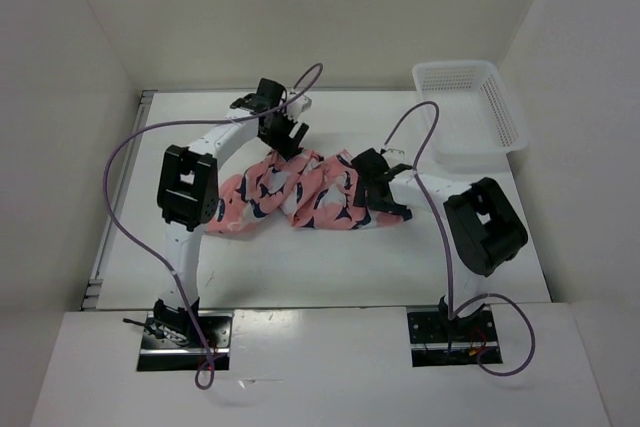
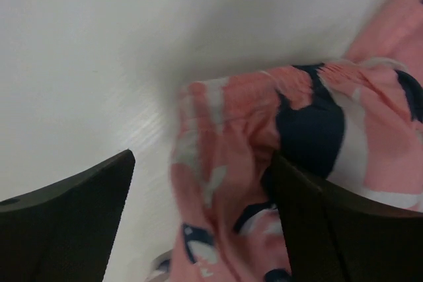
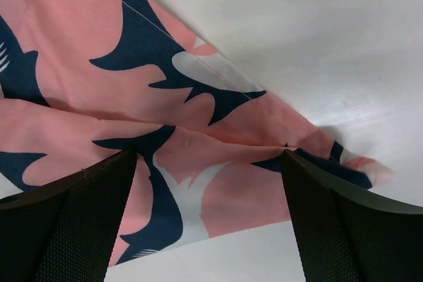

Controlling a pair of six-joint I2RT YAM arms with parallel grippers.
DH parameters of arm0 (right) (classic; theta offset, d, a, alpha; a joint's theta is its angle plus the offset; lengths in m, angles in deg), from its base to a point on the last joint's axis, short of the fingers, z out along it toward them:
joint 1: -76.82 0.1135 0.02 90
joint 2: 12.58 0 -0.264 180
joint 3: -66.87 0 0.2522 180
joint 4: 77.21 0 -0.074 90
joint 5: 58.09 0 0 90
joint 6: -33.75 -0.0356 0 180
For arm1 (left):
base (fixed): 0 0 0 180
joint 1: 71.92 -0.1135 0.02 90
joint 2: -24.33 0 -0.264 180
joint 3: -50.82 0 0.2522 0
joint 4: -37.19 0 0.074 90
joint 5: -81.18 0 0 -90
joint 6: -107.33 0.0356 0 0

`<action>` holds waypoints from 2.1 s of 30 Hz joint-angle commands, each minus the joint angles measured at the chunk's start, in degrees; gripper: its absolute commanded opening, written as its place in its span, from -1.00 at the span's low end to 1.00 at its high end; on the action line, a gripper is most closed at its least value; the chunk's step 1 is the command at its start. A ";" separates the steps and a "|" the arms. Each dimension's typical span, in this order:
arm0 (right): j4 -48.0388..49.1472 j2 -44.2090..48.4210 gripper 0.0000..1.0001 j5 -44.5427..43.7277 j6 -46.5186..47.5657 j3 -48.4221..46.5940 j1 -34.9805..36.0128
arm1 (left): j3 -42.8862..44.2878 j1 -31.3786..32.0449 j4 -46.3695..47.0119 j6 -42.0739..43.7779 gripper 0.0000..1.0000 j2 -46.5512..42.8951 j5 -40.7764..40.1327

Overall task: Fold and stack the shorts
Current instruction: Move the shorts to the center of the board

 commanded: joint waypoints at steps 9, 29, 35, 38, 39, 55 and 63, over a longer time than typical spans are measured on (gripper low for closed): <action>-1.64 -2.04 0.85 9.86 -5.10 -2.37 1.76 | -8.41 0.39 -3.56 -2.32 -0.84 -1.36 10.97; -3.04 20.35 -1.00 -12.45 2.69 -14.75 2.28 | 10.21 -1.10 -4.96 -13.83 -1.00 -32.20 12.98; -2.16 30.38 -1.00 -16.24 9.47 -20.28 2.28 | 11.97 -1.72 4.53 -20.18 -0.99 -34.41 24.93; -6.11 32.40 -1.00 -16.24 8.68 -20.13 2.28 | 7.07 -2.33 5.85 -8.07 -0.88 -36.69 29.50; -7.00 34.85 -1.00 -14.59 7.55 -18.90 2.28 | 4.53 -2.33 6.38 -5.25 -0.74 -38.70 30.38; -8.24 38.39 0.55 -1.13 3.13 -6.15 2.81 | -51.49 -5.07 5.91 15.54 0.99 -76.33 22.31; 2.90 28.39 0.55 9.47 4.45 -3.51 3.34 | -28.04 -1.54 11.57 -4.77 0.99 -41.90 19.35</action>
